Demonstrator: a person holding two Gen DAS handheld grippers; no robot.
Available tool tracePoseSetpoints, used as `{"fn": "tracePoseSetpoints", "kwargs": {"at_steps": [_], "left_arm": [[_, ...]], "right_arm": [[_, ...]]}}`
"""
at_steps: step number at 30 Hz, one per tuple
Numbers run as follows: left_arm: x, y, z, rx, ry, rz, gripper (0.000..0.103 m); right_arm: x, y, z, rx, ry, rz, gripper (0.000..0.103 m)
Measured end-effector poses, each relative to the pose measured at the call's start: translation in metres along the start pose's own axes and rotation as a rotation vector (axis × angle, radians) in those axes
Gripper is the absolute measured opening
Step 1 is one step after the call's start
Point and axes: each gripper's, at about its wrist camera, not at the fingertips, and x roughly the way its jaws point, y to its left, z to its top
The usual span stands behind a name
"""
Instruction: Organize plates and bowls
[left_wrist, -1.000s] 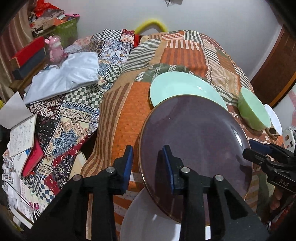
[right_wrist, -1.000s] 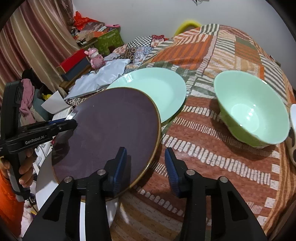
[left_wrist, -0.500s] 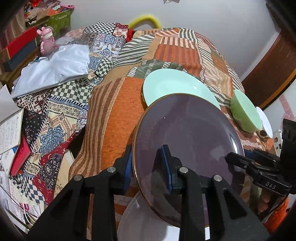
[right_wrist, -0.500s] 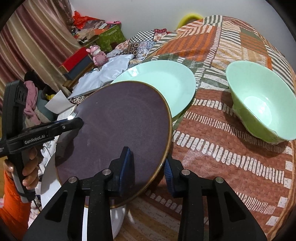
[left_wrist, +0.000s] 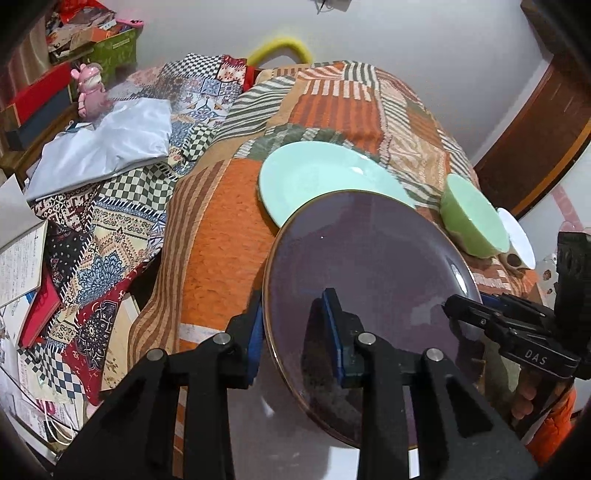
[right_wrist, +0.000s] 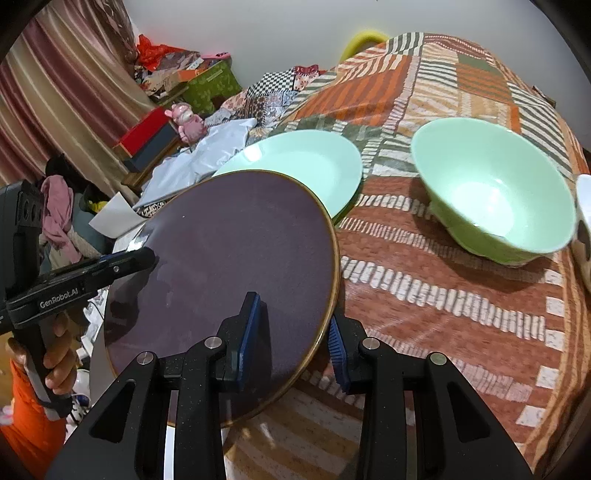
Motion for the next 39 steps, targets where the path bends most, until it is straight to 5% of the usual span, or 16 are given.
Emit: {"fn": "tracePoseSetpoints", "kwargs": {"at_steps": [39], "left_arm": [[-0.056, -0.116, -0.058, 0.053, -0.035, -0.096, 0.03]], "right_arm": [[-0.103, -0.049, -0.067, 0.072, -0.117, -0.058, 0.032]]}}
